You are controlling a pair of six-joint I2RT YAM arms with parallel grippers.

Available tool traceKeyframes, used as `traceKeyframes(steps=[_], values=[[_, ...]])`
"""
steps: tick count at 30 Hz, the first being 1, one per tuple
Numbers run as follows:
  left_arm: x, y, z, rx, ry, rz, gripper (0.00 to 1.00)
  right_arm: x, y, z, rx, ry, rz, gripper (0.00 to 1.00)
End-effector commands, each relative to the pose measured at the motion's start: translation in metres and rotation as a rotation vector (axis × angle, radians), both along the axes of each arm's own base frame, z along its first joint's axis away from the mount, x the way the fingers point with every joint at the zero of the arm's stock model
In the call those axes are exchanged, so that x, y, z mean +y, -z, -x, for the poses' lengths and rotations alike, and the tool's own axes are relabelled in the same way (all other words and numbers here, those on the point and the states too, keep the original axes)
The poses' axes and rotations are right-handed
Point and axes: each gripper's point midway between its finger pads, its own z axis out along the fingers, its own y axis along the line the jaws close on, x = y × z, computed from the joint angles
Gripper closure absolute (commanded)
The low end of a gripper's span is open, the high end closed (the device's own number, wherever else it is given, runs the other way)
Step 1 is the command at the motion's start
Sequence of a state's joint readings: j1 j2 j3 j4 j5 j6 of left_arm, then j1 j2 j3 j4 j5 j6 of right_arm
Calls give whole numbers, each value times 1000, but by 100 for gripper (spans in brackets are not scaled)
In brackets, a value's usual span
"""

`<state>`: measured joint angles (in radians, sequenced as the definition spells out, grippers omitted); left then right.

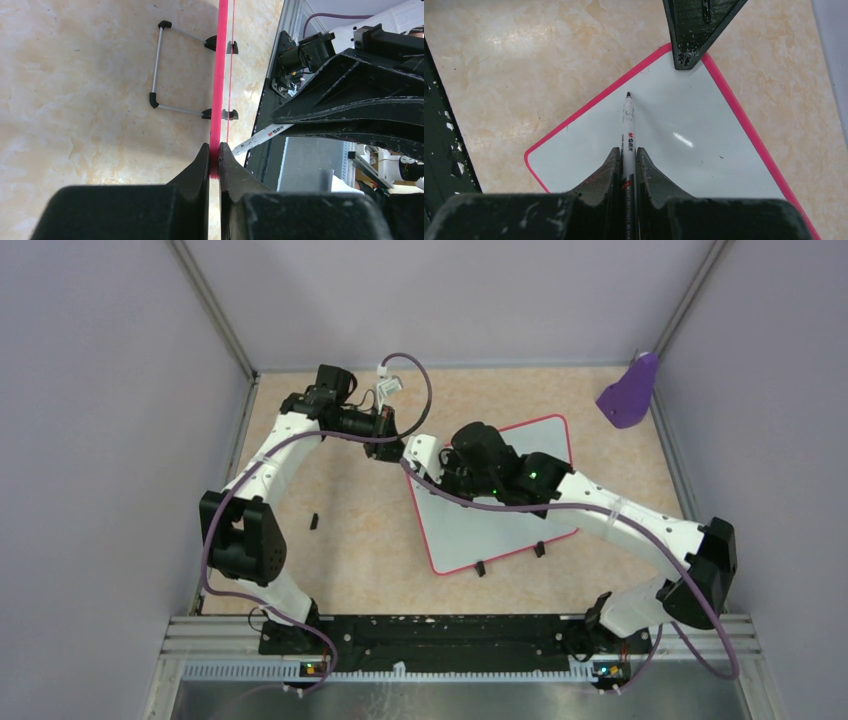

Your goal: Write a sentence on the whiteboard

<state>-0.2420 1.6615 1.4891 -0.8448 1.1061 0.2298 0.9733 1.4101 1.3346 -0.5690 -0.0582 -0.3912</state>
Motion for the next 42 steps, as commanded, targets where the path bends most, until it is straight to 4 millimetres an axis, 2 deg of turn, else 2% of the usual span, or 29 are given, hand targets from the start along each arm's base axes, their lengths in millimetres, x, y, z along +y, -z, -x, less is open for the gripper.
traceKeyframes(steps=[1, 15, 25, 32, 42], values=[[-3, -3, 5, -7, 11, 9, 100, 6, -4, -3, -30, 2, -3, 100], [-3, -3, 4, -9, 10, 8, 100, 2, -16, -22, -95, 90, -2, 100], [-3, -3, 4, -10, 8, 6, 100, -6, -38, -42, -135, 163, -48, 100], [-3, -3, 4, -9, 7, 6, 100, -11, -45, -52, -146, 194, -55, 100], [-3, -4, 3, -13, 4, 3, 100, -14, -36, -46, -116, 177, -32, 100]])
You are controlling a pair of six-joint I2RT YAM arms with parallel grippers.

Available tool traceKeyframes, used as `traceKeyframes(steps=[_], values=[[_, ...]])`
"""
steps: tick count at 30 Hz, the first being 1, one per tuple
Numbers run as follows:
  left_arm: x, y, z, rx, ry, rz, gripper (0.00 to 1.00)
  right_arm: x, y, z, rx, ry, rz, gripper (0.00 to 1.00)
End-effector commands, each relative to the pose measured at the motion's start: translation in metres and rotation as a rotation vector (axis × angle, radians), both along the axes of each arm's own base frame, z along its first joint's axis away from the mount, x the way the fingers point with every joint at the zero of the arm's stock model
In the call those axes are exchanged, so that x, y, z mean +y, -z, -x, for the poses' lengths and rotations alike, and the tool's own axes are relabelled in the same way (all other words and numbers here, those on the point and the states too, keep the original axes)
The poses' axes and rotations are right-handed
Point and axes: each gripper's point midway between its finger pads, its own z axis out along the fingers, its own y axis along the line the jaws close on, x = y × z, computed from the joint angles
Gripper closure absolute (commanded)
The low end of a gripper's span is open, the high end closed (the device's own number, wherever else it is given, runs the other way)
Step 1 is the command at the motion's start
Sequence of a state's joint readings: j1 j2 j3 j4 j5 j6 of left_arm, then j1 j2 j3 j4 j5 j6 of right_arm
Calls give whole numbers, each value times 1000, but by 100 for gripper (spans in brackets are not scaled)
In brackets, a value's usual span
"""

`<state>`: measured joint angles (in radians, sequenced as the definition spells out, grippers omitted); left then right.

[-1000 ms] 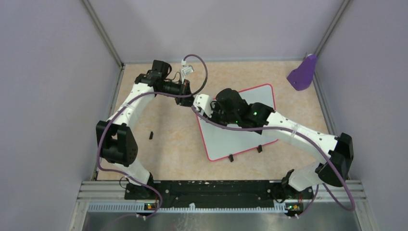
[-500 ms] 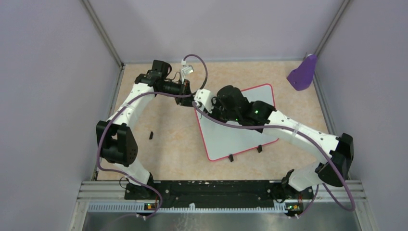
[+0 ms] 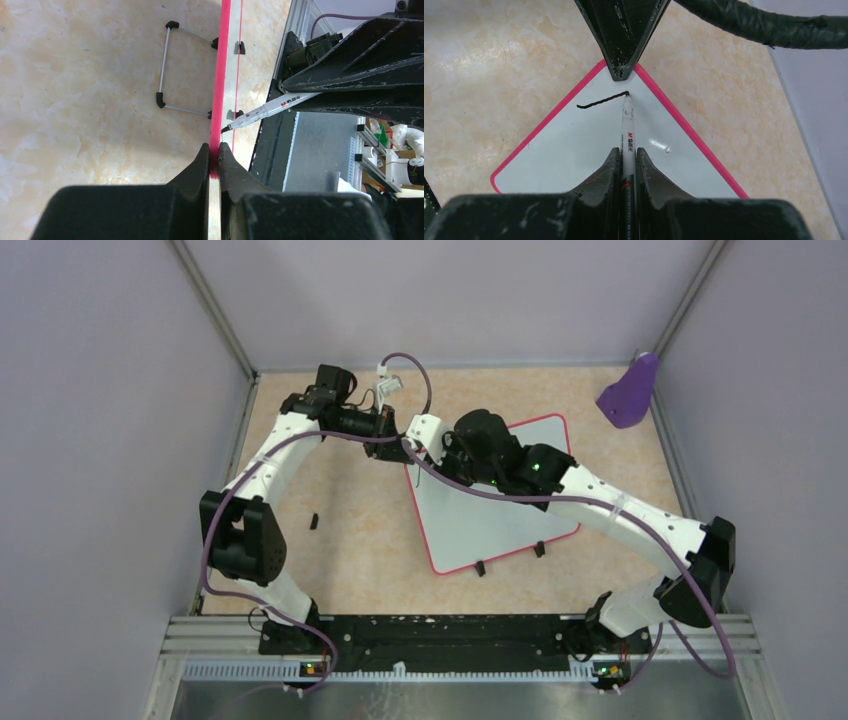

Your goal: Write a sentence on the whiteboard

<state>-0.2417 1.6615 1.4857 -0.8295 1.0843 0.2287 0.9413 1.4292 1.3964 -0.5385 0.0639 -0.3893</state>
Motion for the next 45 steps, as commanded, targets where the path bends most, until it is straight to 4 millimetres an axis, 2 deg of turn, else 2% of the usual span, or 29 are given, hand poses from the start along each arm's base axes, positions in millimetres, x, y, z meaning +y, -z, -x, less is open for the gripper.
traceKeyframes(steps=[1, 11, 29, 35, 45], values=[[-4, -7, 7, 3, 17, 19, 100, -6, -9, -9, -15, 42, -10, 100], [-4, -6, 6, 5, 15, 15, 100, -9, 6, 11, 27, -5, 17, 100], [-3, -4, 6, 6, 14, 12, 100, -12, 31, 30, 77, -35, 61, 100], [-3, -5, 6, 4, 13, 12, 100, -11, 27, 28, 71, -35, 56, 100], [-3, -6, 6, 3, 12, 12, 100, -15, 4, 5, 5, 40, 23, 100]])
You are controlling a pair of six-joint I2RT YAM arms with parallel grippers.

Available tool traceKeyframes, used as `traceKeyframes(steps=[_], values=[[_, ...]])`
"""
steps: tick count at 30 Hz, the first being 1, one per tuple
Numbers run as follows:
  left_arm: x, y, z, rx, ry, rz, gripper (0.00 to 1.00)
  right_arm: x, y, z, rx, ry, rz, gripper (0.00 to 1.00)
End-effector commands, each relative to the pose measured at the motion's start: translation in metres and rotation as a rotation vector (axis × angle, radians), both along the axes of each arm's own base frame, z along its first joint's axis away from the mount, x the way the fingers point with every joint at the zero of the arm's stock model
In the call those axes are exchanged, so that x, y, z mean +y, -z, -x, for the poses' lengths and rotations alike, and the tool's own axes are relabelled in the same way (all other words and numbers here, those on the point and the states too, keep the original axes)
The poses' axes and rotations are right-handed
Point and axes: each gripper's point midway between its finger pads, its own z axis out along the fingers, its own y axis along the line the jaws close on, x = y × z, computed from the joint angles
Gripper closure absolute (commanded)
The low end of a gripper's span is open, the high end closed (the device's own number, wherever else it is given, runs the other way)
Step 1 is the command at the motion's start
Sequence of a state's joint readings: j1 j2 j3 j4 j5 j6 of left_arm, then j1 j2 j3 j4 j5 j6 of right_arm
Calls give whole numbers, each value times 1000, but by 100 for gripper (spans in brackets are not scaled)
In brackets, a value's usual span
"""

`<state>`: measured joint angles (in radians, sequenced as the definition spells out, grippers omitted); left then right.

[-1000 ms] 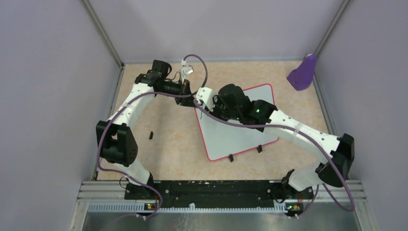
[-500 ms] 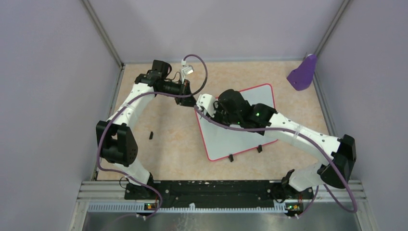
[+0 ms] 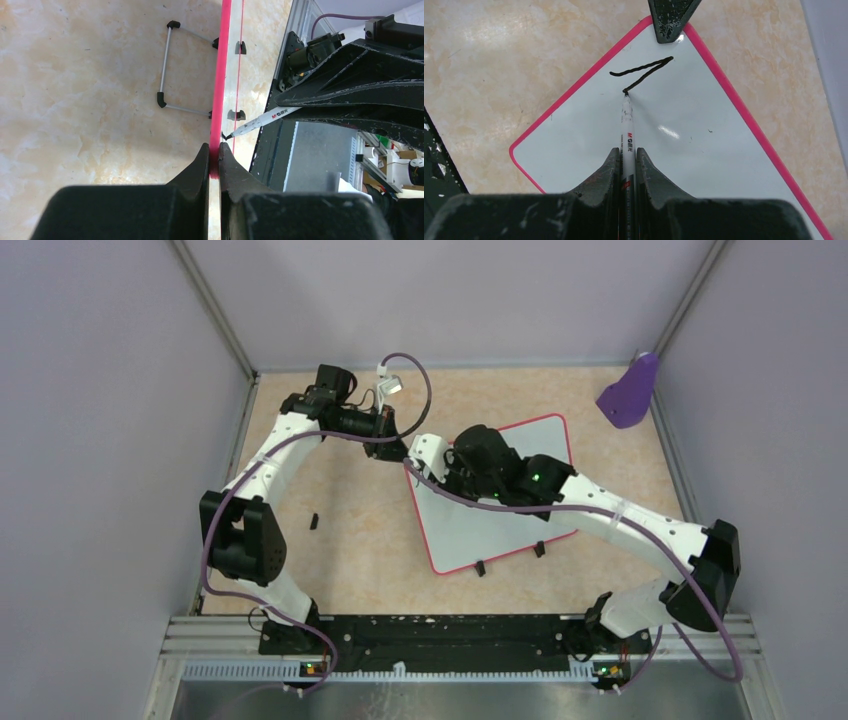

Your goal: Write a sentence on the whiteboard

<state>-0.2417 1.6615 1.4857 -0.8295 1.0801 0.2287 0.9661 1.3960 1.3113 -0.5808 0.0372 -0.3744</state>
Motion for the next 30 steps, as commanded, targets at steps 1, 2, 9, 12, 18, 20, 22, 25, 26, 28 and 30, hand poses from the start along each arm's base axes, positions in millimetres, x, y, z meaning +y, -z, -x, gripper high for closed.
traceKeyframes(steps=[1, 2, 9, 12, 18, 20, 22, 25, 26, 28, 30], values=[[-3, -6, 7, 2, 15, 16, 100, -7, -29, -21, -74, 81, -39, 100], [-3, -6, 7, 2, 14, 15, 100, -8, -29, -23, -76, 87, -39, 100], [-3, -7, 8, -2, 14, 15, 100, -11, -38, -36, -95, 120, -61, 100], [-3, -7, 8, 0, 13, 14, 100, -13, -43, -42, -103, 138, -71, 100], [-3, -6, 7, 1, 13, 15, 100, -16, -52, -48, -118, 157, -84, 100], [-3, -5, 7, 4, 13, 14, 100, -17, -53, -47, -114, 154, -87, 100], [-3, -6, 7, 2, 13, 16, 100, -17, -54, -43, -103, 138, -90, 100], [-3, -6, 8, 1, 14, 16, 100, -18, -60, -28, -84, 84, -113, 100], [-3, -6, 7, 2, 12, 14, 100, -18, -61, -22, -75, 61, -116, 100], [-3, -7, 7, 0, 12, 15, 100, -19, -59, -10, -61, 16, -118, 100], [-3, -7, 7, -3, 11, 14, 100, -20, -54, -2, -44, -10, -107, 100]])
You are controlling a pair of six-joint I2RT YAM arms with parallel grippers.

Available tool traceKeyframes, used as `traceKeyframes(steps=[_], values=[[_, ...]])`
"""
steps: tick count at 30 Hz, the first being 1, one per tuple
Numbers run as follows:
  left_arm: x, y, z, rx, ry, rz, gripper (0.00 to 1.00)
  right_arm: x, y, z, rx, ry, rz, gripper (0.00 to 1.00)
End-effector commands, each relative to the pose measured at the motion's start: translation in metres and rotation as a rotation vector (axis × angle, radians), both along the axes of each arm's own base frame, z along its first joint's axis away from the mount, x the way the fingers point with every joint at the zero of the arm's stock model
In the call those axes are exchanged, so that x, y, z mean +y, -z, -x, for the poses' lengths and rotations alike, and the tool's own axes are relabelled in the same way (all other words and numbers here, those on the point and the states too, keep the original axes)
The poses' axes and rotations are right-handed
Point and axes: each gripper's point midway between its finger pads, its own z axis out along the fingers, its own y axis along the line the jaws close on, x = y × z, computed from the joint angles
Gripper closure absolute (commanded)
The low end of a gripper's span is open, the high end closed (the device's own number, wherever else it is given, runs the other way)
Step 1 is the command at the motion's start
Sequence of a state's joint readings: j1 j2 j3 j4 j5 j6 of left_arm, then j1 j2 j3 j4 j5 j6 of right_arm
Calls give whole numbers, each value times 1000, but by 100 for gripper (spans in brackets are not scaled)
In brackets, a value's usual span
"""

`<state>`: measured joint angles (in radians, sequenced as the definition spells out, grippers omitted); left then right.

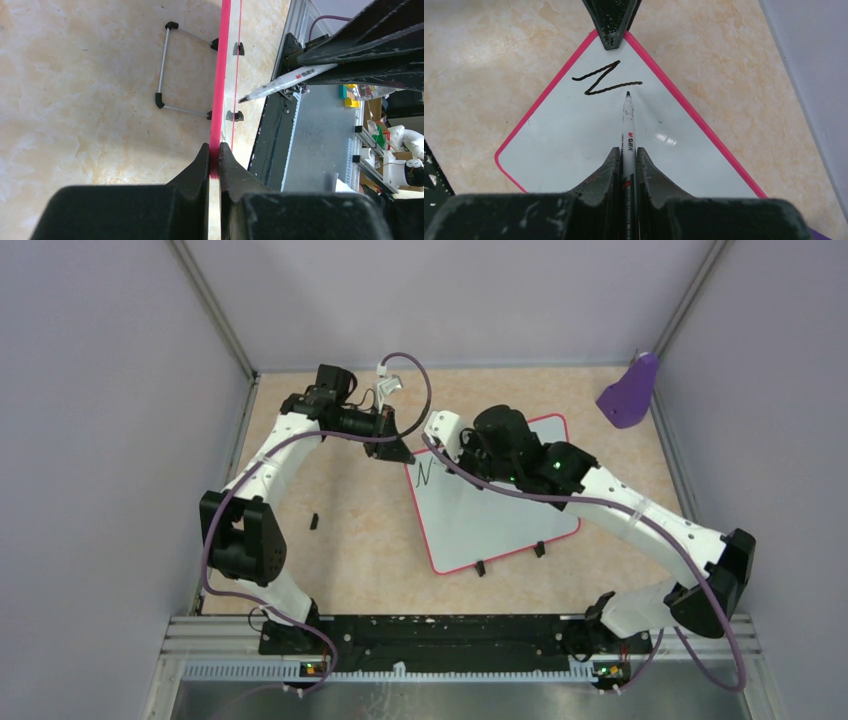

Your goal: Write a sentence on the whiteboard

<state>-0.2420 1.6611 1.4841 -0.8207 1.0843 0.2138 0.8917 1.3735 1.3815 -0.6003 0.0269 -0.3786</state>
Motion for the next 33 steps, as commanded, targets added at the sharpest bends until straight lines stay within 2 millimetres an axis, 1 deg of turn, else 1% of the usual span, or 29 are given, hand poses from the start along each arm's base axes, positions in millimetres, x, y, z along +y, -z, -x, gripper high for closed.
traceKeyframes(steps=[1, 5, 8, 11, 16, 24, 33], values=[[-2, -6, 7, -11, 14, 7, 100, -3, -15, 26, 2, -90, -38, 100], [-2, -6, 7, -10, 14, 8, 100, 3, -1, 33, 15, -109, -9, 100], [-2, -6, 8, -12, 13, 7, 100, 8, 5, 31, 16, -98, 1, 100], [-2, -7, 8, -15, 14, 8, 100, 10, 9, 23, 8, -67, 3, 100], [-1, -5, 10, -13, 14, 6, 100, 12, 10, 16, -4, -34, -2, 100], [-2, -5, 9, -11, 16, 10, 100, 13, 15, 15, 4, -33, 9, 100], [-2, -7, 8, -11, 16, 10, 100, 5, 21, 11, -7, -3, 48, 100]])
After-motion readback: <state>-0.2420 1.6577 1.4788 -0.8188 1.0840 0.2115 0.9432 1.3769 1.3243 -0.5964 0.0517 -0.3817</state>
